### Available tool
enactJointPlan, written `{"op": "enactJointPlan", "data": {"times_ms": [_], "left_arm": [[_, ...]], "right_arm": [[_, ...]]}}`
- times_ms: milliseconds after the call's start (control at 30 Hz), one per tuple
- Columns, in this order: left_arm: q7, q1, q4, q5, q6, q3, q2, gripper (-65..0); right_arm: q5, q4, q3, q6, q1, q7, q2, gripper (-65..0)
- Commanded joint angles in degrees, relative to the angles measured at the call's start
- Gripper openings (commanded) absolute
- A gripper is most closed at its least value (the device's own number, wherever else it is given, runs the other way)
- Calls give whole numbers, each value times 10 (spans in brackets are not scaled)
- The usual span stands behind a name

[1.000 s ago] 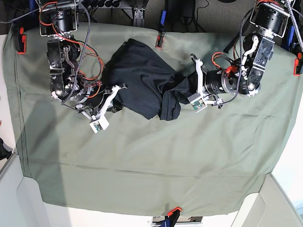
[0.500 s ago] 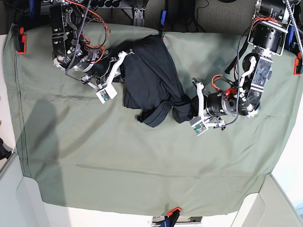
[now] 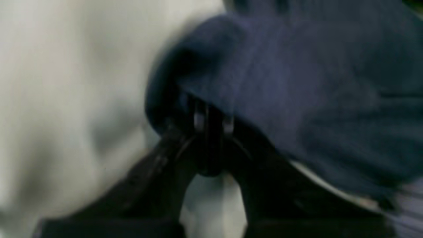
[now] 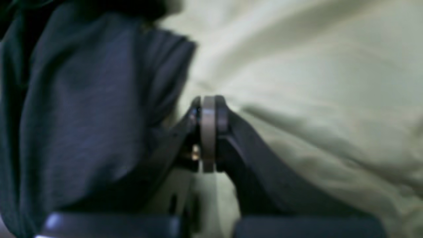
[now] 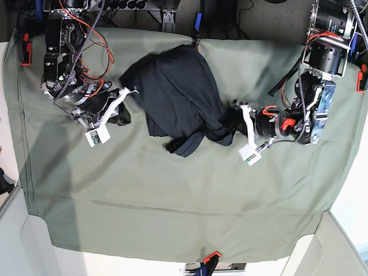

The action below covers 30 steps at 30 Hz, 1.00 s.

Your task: Fold the T-shirt properly

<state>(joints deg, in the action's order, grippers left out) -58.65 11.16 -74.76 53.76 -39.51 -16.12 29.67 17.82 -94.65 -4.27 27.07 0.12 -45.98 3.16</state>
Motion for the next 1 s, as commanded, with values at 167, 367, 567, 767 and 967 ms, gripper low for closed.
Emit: {"op": "enactJointPlan", "data": {"times_ms": [167,367,567,767,967], "left_arm": [[-21,-87,-139,41,-5,3,93,-596],[-37,-170,-285,66,-5,3,133,-596],[-37,-197,-358,65,-5,3,127,-596],[-37,-221,-363,64,-5,3,115,-596],[-30,-246,-363,58,-5,3,52,-596]], "right_arm": [[59,-10,-17,23,7,4,16,-650],[169,-10,-16,51,6,-49,56,-650],[173,-10,-16,51,6,-51,68,-650],[173,-10,-16,51,6,-50,68,-650],[169,-9,-16,51,8,-35,63,-650]]}}
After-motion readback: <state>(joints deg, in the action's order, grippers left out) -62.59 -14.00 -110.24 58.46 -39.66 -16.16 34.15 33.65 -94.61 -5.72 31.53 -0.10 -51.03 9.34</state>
